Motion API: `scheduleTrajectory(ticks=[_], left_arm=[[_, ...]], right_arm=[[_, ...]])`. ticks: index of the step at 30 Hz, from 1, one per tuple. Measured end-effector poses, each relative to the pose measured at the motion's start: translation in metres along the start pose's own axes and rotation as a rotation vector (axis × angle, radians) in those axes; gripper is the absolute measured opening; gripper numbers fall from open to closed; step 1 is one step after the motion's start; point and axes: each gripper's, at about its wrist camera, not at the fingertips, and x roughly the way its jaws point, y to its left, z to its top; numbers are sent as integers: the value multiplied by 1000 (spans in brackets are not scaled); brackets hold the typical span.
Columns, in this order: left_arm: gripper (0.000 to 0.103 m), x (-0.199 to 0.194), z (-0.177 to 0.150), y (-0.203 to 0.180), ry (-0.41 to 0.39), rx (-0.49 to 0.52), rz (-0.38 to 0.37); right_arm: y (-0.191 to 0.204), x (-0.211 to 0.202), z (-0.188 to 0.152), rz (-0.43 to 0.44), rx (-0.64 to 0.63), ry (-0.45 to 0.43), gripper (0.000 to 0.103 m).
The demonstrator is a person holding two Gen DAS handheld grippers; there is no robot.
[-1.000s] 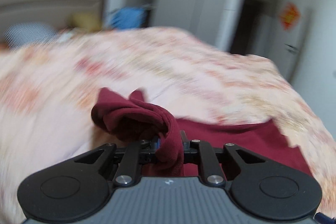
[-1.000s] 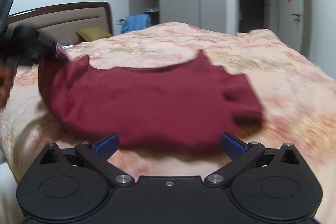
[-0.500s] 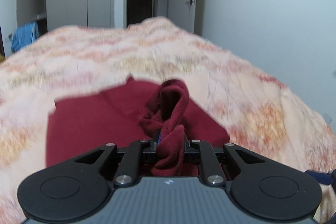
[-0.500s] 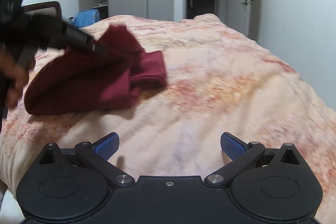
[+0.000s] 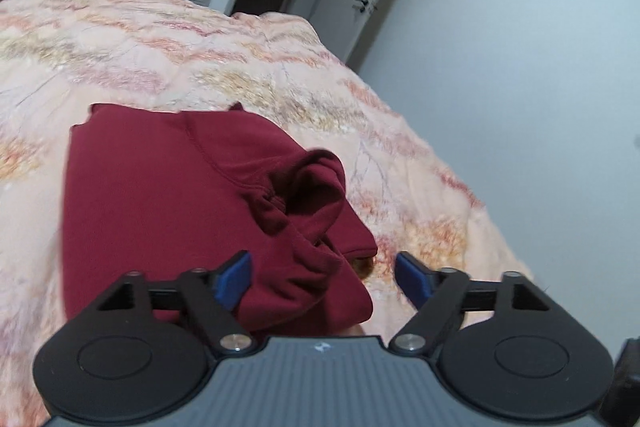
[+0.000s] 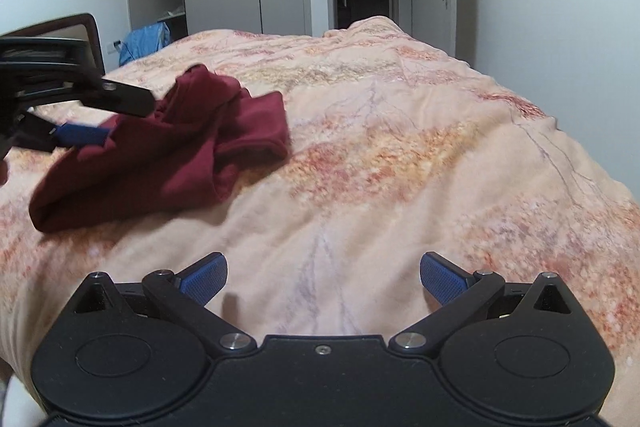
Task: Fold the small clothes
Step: 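Grasp the other side edge with the right tool and fold it over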
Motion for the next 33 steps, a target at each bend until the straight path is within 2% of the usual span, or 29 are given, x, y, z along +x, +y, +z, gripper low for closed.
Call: scheduleTrajectory(ticks=[3,6,10,14,18,20,24,26,29,31,32,33], left_arm=[[95,-22,1,14,-38,-50,53],[103,-38,4,32,-65,-98,165],[103,-46,4,65,-69,-176,284],[103,-44,1,93,-35,-262,319],[103,-29,-5,102,46,-238,361],[103,-25,-9,104,61,-243,350],[102,-17,-20,100,92,-240,332],[103,-15,-22,98,97,-222,330],[103,-13,-24,95,101,-206,331],[103,-12,-24,94,102,-206,326],[103,-12,-24,94,101,-206,323],[102,-12,-24,94,99,-208,325]], right_arm=[[2,5,12,24,15,-16,103],[6,11,28,50,44,-41,102],[12,25,55,101,110,-61,103],[19,47,83,220,244,-41,103],[38,71,107,310,374,-23,103],[51,83,119,329,399,-19,103],[73,108,136,312,407,-1,102],[76,120,136,308,440,11,95],[76,131,133,251,478,36,77],[70,135,129,225,514,46,53],[66,136,126,214,524,51,45],[62,135,124,216,527,51,24]])
